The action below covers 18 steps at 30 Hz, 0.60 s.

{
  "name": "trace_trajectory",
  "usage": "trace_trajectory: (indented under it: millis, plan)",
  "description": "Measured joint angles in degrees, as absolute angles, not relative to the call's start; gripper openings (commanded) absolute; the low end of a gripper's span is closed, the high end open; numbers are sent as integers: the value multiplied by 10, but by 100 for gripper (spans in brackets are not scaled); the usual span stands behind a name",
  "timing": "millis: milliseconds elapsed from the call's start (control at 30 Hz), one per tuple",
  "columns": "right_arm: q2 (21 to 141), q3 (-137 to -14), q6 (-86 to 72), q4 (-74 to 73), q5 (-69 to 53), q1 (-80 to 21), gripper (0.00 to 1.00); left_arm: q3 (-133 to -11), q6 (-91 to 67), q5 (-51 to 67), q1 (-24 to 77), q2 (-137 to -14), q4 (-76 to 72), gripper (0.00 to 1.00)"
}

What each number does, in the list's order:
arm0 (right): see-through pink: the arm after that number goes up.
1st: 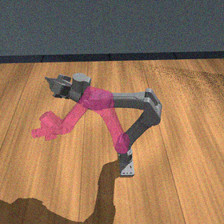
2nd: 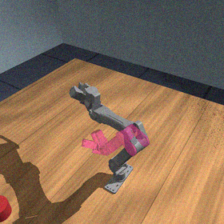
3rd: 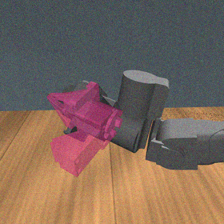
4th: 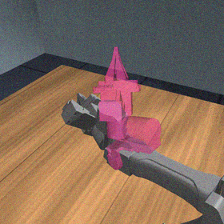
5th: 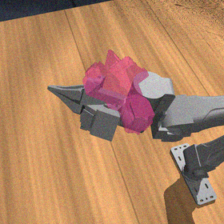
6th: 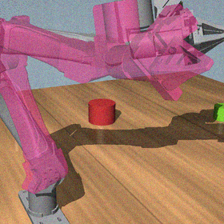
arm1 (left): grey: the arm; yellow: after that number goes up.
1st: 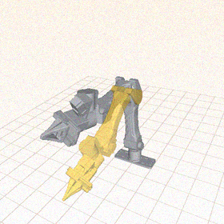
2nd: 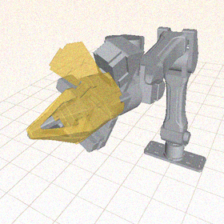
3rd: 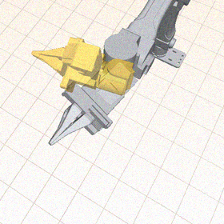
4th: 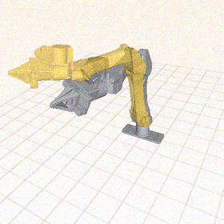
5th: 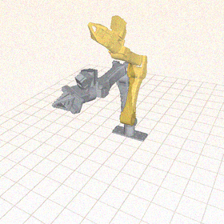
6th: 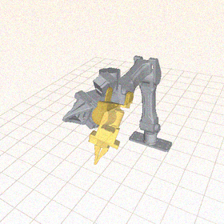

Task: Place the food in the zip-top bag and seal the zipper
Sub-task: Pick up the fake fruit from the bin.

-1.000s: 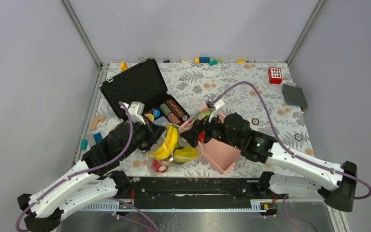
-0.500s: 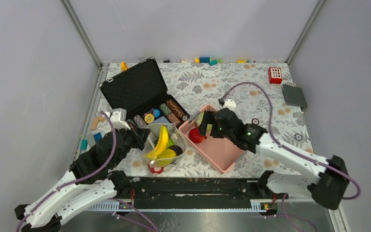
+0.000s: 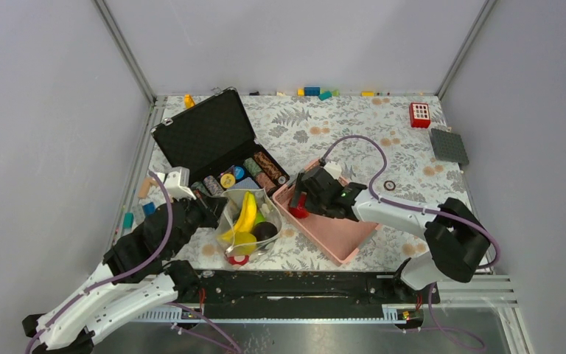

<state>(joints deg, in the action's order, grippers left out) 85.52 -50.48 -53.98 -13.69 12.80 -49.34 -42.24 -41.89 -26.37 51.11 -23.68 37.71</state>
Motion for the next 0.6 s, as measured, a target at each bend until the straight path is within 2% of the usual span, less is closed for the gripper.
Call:
trace_trajectory:
  millis: [300,467,600]
  plan:
    - [899,-496,-579,-63,129,-493,96,-422,-419,-261,511,-249,375,0]
    - [925,-496,-585,-61,129,-493,84,-422,-419,-259,511,-257,374,0]
    - [926,-491,-586,-53,130,-493,66,-422,-419,-256,511,-257,370,0]
